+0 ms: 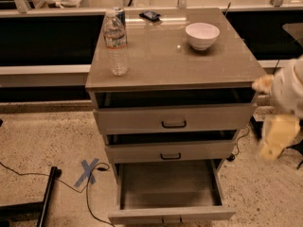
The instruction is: Close bottom drawer
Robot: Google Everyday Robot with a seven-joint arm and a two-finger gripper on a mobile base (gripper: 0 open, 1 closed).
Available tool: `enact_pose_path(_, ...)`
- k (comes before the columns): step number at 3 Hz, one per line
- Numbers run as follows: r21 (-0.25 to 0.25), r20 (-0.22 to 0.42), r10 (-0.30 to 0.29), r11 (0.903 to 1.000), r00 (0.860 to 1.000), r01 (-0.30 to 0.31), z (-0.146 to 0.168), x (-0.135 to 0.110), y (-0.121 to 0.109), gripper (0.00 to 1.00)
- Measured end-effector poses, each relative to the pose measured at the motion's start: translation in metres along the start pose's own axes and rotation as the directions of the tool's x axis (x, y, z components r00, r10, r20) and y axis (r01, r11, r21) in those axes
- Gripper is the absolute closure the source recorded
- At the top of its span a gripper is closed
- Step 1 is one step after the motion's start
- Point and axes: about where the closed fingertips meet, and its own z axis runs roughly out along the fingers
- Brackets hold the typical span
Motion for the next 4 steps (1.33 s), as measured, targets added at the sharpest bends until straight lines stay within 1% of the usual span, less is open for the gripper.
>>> enact_pose_path(1,-0.031,0.055,-0.011,0.9995,0.998,0.013,0.071,0.048,0.029,0.0)
enact_pose_path(2,-0.006,0.055,-0.022,0.9997,0.998,0.022,0.079,0.055,0.029,0.0)
enact_pose_path(3,-0.045,0.017,-0.038,0.9982,0.999,0.039,0.091,0.057,0.031,0.0)
enact_pose_path(4,-0.102,0.078,-0.021,0.9943,0.997,0.029,0.139,0.075,0.047,0.0)
